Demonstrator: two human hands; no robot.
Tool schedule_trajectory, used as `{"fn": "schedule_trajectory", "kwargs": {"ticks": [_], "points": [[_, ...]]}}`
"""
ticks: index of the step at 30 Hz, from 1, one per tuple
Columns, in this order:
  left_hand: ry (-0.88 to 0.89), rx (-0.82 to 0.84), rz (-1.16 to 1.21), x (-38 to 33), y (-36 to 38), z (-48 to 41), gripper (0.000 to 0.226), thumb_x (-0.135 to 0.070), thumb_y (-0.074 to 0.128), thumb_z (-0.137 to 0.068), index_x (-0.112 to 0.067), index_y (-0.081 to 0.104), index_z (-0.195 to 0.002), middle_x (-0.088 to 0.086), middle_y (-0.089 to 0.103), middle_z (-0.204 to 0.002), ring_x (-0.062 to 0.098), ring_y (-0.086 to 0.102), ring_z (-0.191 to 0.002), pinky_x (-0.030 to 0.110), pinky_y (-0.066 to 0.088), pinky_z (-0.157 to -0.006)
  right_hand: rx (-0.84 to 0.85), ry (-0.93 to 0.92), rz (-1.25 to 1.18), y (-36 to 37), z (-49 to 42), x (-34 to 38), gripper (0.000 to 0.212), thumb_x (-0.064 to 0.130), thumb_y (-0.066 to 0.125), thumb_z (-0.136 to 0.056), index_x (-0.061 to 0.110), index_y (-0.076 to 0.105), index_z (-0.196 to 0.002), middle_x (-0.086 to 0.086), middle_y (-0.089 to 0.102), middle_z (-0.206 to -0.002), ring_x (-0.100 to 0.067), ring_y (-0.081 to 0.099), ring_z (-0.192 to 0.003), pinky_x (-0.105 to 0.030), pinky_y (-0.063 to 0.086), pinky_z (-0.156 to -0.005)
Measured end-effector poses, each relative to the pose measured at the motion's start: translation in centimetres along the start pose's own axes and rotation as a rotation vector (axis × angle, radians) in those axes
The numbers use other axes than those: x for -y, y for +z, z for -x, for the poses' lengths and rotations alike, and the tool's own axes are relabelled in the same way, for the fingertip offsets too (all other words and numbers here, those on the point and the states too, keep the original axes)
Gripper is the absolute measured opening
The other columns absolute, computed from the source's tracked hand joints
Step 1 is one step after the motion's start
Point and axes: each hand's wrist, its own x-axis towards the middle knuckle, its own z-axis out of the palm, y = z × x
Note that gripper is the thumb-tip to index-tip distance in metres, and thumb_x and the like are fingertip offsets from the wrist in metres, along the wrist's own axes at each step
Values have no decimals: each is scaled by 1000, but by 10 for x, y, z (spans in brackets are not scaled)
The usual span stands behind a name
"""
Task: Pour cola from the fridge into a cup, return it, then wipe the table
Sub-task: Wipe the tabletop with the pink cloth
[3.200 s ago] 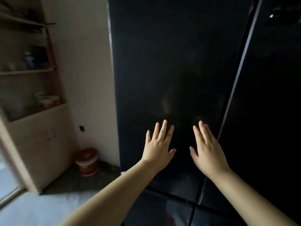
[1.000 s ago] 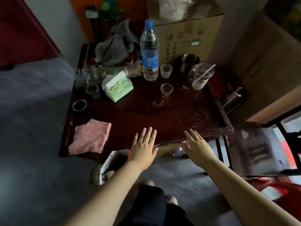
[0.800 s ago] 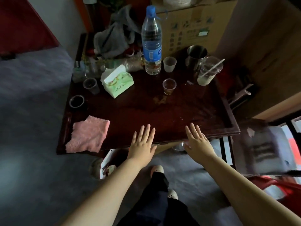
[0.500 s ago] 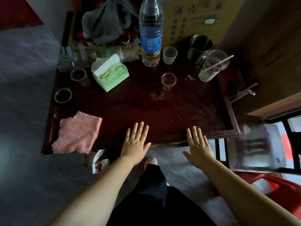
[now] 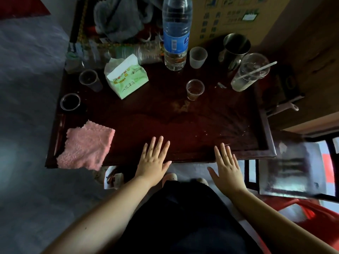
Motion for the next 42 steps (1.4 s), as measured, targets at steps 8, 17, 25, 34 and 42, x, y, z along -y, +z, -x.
{"fn": "schedule_trajectory", "kwargs": {"ticks": [8,17,25,34,42], "points": [[11,-46,20,-1,1,-2,68,-53,25,-91,-17,17,-148,14,20,-155,34,17,-142,51,23,-111,-339,-154,-178,-83,-95,29,63,35,60,-88,8,37,-140,-12,35,-149,-28,32,-137,-39,31,-112],[15,-65,6,1,5,0,68,-54,23,-91,-18,14,-148,13,17,-156,34,16,-143,50,16,-113,-255,-152,-186,-130,-195,68,73,35,64,-85,15,28,-145,-7,25,-153,-26,23,-140,-40,32,-109],[21,-69,37,2,2,0,68,-53,26,-91,-17,20,-148,13,18,-156,34,19,-142,51,19,-111,-164,-142,23,-118,-217,81,73,31,61,-88,18,23,-148,-12,15,-156,-30,11,-144,-46,22,-114],[28,-34,33,3,-2,1,68,-52,27,-91,-17,22,-149,13,17,-156,34,18,-142,49,19,-111,-190,-88,-65,-118,-216,67,60,21,63,-85,20,40,-140,-7,37,-144,-27,32,-132,-43,44,-98],[43,-30,37,2,-3,0,68,-50,30,-89,-15,28,-147,13,24,-154,35,25,-140,52,27,-109,-291,69,-166,-132,-170,-4,59,26,65,-82,25,45,-137,-4,43,-138,-27,36,-129,-38,43,-90]]}}
